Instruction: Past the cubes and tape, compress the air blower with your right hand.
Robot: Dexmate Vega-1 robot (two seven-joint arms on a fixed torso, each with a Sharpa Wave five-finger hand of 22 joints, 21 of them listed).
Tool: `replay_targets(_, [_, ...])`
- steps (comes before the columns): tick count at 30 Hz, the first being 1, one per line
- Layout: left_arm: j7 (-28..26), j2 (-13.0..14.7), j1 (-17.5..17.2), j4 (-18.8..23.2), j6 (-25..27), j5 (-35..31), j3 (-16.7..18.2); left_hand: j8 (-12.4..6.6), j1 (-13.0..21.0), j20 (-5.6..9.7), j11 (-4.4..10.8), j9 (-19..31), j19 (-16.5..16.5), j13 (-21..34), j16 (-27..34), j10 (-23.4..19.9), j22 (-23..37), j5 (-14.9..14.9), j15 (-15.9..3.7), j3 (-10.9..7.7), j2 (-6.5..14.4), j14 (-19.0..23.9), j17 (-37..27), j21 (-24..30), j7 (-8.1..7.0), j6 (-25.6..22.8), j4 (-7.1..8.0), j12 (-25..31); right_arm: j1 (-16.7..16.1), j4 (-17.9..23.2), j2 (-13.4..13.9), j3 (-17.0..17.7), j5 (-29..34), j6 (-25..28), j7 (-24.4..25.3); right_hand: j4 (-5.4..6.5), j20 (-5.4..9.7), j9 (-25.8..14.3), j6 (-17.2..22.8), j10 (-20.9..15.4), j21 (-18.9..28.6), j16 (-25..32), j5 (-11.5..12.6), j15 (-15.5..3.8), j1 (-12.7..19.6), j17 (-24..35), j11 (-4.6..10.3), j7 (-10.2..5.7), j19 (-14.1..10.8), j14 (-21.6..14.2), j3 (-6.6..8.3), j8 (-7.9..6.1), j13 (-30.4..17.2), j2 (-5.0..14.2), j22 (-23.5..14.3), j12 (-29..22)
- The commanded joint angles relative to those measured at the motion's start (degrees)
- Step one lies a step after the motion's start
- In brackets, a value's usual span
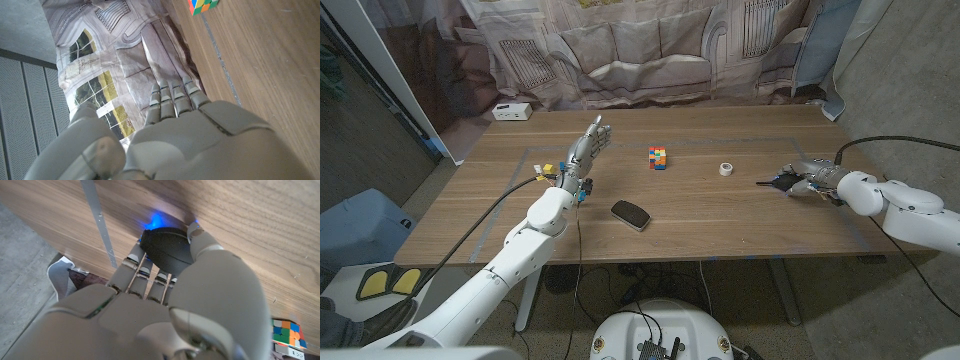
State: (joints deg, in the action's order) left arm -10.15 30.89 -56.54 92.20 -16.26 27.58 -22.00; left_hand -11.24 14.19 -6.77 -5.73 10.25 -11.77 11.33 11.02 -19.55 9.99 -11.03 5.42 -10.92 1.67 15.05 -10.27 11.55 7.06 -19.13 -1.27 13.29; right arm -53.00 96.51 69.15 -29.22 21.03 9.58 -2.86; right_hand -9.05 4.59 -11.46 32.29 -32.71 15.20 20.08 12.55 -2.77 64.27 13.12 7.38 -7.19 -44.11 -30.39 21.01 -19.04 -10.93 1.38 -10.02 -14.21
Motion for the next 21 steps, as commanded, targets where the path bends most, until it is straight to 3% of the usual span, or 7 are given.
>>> replay_targets(1, [0.76,-0.22,0.87,-0.9,0.15,0.34,-0.34,0.1,0.05,0.08,0.09,0.27,-0.8,0.32,-0.09,-0.39,0.26,0.01,-0.05,-0.1,0.43,0.58,-0.11,-0.14,-0.15,-0.63,-0.23,-0.33,-1.08,-0.38,-0.47,0.74,-0.24,-0.58,2.68,0.16,2.71,0.07,2.12,-2.14,0.96,1.11,-0.28,-7.24,0.87,0.43,0.13,0.03,-2.09,-2.38,-0.57,-0.66,-0.15,0.51,-0.19,-0.56])
replay_targets(9, [0.95,-0.39,1.21,-1.34,-0.02,0.43,-0.43,0.1,0.05,0.0,0.19,0.27,-0.83,0.32,-0.09,-0.37,0.26,0.02,-0.05,-0.1,0.47,0.61,-0.11,-0.14,-0.12,-0.67,-0.28,-0.37,-2.03,0.37,-0.3,1.37,-0.65,0.4,3.88,0.31,3.13,0.11,3.74,-3.92,1.73,1.76,-0.49,-7.86,0.99,0.47,-0.16,0.39,-4.33,-4.8,-0.7,-0.91,-0.13,0.98,-0.23,-0.7])
replay_targets(21, [1.65,-0.83,1.65,-2.68,-0.82,0.91,-0.53,0.1,0.05,-0.05,0.29,0.27,-0.85,0.33,-0.07,-0.41,0.26,0.02,0.01,-0.11,0.53,0.69,-0.11,-0.15,-0.1,-0.71,-0.34,-0.4,-3.84,1.84,0.2,2.89,-2.82,1.82,5.43,0.37,3.24,0.13,4.23,-4.43,1.98,2.1,-0.7,-7.97,1.07,0.73,-0.72,0.79,-5.24,-5.64,-0.95,-0.82,-0.13,1.24,-0.21,-0.51])
